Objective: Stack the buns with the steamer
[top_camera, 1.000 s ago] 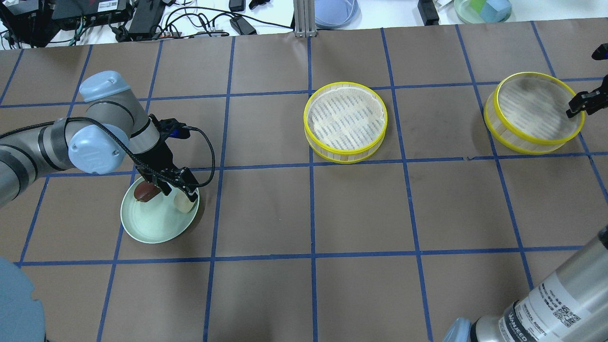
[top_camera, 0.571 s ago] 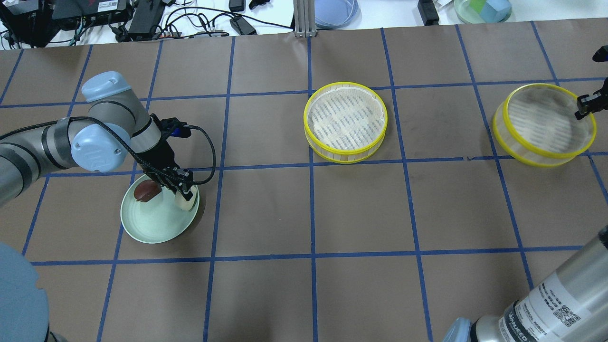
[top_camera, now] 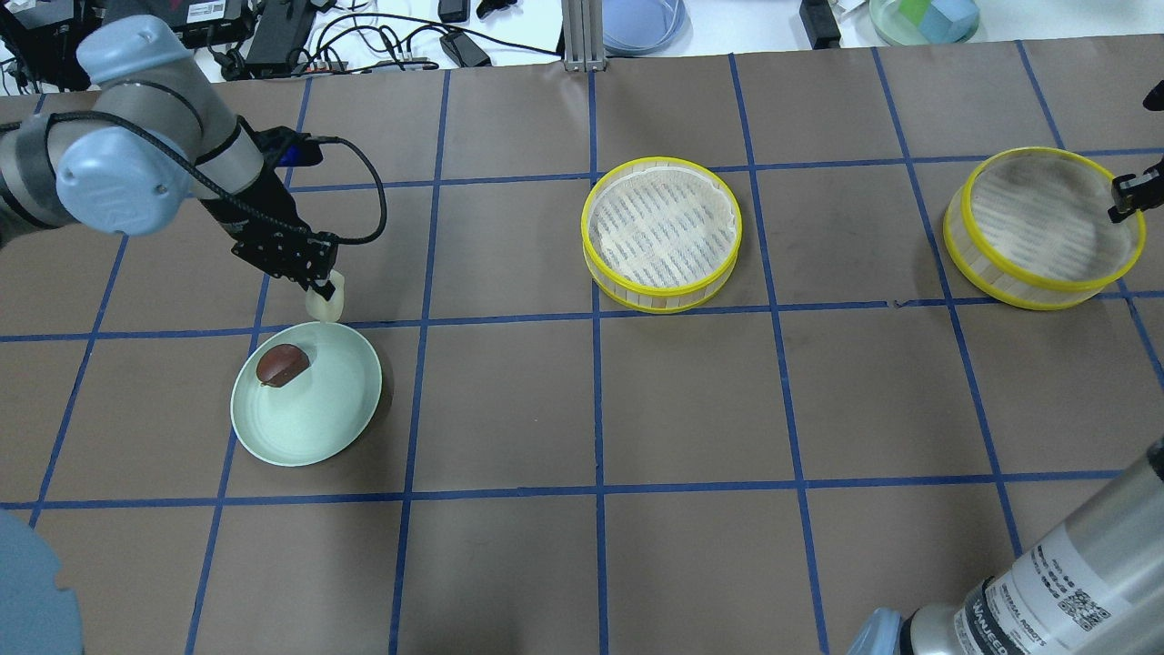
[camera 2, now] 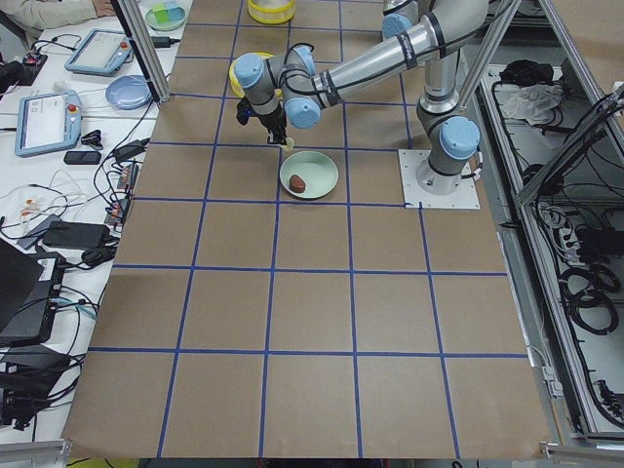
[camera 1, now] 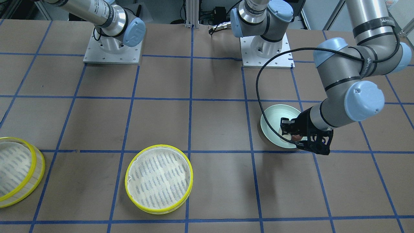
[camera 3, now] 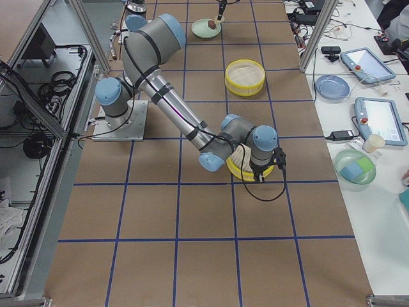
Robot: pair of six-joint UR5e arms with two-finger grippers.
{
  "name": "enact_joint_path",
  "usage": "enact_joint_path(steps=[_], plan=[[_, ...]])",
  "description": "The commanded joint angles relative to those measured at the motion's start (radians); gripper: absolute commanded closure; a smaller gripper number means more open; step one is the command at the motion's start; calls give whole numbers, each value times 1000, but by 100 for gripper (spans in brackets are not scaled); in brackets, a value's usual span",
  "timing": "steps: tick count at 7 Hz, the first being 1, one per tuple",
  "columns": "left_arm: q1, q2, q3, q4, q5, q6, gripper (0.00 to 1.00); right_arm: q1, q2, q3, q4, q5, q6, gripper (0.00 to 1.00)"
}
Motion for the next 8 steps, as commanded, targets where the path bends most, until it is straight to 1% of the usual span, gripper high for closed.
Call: enact_joint_path(steps=[1, 2, 3, 4, 5, 6, 7, 8], plan=[[-50, 19, 74, 28, -170, -322, 100, 9, -48, 3, 55, -44, 63, 100], [-121, 8, 99, 106, -180, -450, 100, 11, -68, 5, 103, -37, 116, 100], [-178, -10, 101, 206, -197, -543, 100, 26, -85, 5, 109, -33, 167, 100], [-219, -30, 101, 240, -317, -616, 100, 53, -108, 8, 109, -16, 201, 100], [-273, -61, 99, 360, -364, -710, 100, 72, -129, 12, 147, -16, 219, 100], [-316, -104, 99, 454, -369, -767, 100, 90, -166, 14, 178, -13, 233, 100], [-333, -151, 99, 554, -403, -862, 100, 122, -183, 20, 177, -13, 241, 100], [-362, -197, 99, 632, -426, -905, 100, 164, -189, 20, 177, -25, 264, 100]])
